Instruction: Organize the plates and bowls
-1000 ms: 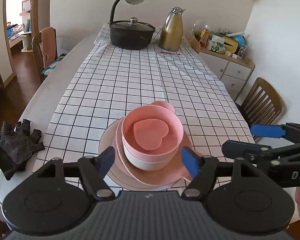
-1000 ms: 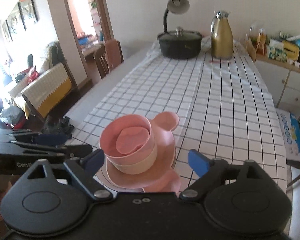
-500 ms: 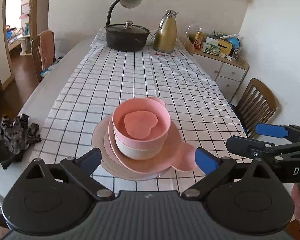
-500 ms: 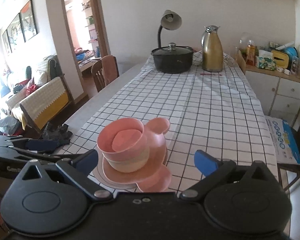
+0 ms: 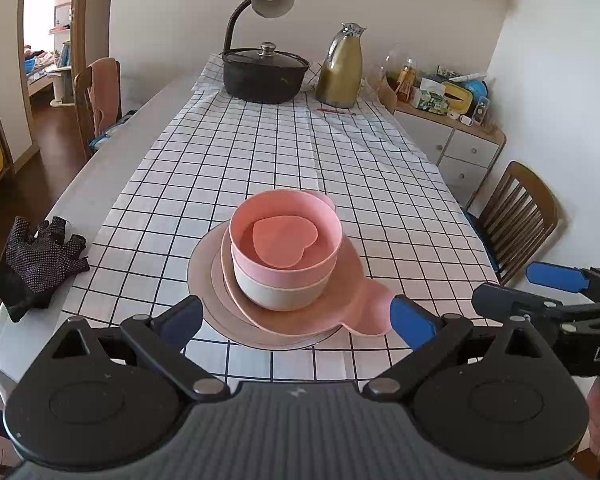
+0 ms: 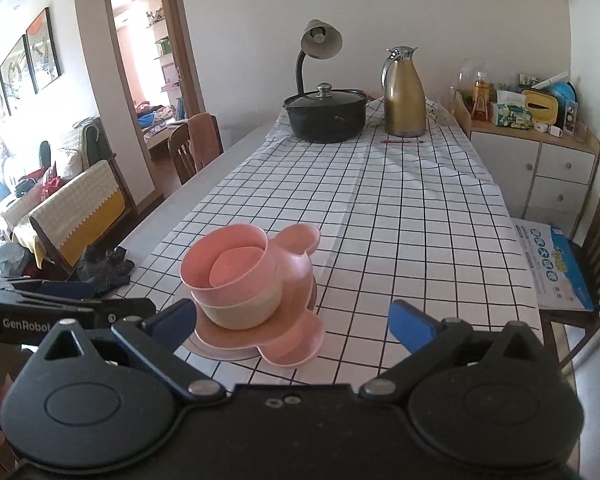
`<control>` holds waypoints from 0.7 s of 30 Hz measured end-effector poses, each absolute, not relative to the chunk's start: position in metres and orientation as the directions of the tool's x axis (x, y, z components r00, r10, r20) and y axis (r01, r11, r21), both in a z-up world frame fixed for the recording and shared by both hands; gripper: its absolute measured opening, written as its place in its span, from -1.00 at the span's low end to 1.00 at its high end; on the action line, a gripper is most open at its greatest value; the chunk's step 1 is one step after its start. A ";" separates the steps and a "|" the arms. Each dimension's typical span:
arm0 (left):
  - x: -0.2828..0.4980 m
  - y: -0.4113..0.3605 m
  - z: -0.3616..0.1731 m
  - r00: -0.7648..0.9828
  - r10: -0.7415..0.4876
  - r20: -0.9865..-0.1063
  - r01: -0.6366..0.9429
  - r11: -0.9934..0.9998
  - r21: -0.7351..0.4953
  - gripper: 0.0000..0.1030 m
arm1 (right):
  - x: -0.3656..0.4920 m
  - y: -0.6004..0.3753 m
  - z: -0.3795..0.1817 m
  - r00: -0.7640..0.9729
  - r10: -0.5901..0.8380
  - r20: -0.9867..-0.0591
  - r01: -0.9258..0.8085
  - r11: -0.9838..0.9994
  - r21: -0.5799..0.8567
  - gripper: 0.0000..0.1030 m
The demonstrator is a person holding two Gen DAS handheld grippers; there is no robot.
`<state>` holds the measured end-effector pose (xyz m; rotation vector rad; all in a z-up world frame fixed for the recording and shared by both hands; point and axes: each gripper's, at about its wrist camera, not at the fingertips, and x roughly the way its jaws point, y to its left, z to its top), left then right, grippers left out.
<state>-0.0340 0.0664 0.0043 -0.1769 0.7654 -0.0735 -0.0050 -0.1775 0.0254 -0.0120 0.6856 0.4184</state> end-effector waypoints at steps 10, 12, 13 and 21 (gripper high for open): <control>-0.037 0.067 0.006 0.731 -0.109 -0.673 -0.018 0.984 -0.179 0.95 | -0.009 -0.174 0.030 0.700 0.375 -0.607 -0.391 0.913 0.113 0.99; -0.038 0.067 0.006 0.733 -0.108 -0.671 -0.019 0.984 -0.180 0.95 | -0.009 -0.174 0.030 0.700 0.378 -0.606 -0.394 0.912 0.114 0.99; -0.038 0.067 0.006 0.734 -0.108 -0.671 -0.019 0.984 -0.180 0.95 | -0.010 -0.173 0.030 0.701 0.377 -0.605 -0.394 0.912 0.112 0.99; -0.038 0.064 0.006 0.728 -0.107 -0.677 -0.020 0.984 -0.177 0.95 | -0.010 -0.172 0.031 0.704 0.379 -0.600 -0.397 0.911 0.109 0.99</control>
